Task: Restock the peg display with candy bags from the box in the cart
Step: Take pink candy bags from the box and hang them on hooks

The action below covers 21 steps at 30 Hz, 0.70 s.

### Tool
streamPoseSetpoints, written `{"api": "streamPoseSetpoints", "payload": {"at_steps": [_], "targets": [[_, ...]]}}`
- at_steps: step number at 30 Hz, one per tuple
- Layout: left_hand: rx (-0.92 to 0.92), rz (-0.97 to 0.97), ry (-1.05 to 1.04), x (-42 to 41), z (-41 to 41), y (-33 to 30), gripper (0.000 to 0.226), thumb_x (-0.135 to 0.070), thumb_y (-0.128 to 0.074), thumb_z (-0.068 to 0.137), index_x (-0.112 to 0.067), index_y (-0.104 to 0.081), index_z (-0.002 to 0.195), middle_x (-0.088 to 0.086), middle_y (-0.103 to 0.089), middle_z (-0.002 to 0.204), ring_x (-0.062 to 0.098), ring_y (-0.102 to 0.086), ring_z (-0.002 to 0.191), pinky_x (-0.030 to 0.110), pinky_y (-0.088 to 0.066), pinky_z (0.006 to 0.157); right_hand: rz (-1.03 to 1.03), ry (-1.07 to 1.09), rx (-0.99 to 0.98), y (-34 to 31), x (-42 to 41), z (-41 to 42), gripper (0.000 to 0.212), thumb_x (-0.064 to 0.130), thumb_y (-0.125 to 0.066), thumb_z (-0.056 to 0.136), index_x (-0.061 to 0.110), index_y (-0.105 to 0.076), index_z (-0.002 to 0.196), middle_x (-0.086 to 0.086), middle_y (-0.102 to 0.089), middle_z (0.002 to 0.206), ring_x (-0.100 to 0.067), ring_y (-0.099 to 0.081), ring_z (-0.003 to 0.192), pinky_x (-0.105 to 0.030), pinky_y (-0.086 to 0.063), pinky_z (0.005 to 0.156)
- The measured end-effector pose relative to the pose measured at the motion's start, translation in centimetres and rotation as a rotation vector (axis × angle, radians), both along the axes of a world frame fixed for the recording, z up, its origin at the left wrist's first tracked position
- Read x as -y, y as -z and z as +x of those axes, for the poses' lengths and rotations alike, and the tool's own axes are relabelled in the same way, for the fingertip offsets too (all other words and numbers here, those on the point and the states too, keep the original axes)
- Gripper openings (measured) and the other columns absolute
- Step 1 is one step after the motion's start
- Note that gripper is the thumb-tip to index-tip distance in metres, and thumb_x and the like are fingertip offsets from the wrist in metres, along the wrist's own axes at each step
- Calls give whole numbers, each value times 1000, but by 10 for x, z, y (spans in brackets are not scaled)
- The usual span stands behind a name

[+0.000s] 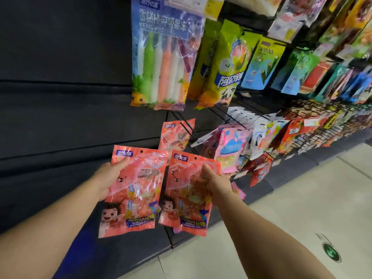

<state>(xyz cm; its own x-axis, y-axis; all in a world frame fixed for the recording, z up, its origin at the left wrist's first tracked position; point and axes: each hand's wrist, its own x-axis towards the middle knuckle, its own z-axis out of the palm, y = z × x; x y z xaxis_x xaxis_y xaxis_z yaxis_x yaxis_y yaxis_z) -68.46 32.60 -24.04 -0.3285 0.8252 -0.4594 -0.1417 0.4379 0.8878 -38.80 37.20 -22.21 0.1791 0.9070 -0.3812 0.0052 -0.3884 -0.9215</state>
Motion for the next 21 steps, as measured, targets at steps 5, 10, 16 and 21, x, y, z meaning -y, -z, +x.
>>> {"api": "streamPoseSetpoints", "payload": {"at_steps": [5, 10, 16, 21], "targets": [[14, 21, -155, -15, 27, 7, 43, -46, -73, 86, -10, -72, 108, 12, -73, 103, 25, -69, 83, 31, -49, 61, 10, -148, 45, -5, -60, 24, 77, 61, -79, 62, 3, -68, 112, -13, -72, 106, -30, -68, 99, -49, -56, 92], [60, 16, -234, -17, 59, 8, 47, -51, -70, 86, -8, -72, 105, 12, -75, 96, 26, -70, 84, 36, -55, 74, 36, -288, 87, -5, -92, 42, 93, 77, -74, 46, 14, -65, 114, -8, -70, 113, -30, -67, 103, -52, -54, 94], [46, -12, -296, -8, 83, 13, 75, -68, -75, 63, -8, -71, 108, 18, -75, 102, 37, -71, 98, 51, -54, 95, 44, -408, 107, -16, -104, 46, 60, 64, -69, 78, 17, -56, 112, -6, -64, 117, -29, -61, 110, -51, -50, 100], [10, -35, -303, 0, 88, 10, 73, -67, -75, 64, -6, -71, 104, 16, -76, 96, 38, -71, 99, 54, -52, 100, 46, -430, 68, -10, -115, 40, 57, 64, -70, 75, 17, -60, 106, -9, -68, 115, -30, -64, 106, -52, -51, 98]]}}
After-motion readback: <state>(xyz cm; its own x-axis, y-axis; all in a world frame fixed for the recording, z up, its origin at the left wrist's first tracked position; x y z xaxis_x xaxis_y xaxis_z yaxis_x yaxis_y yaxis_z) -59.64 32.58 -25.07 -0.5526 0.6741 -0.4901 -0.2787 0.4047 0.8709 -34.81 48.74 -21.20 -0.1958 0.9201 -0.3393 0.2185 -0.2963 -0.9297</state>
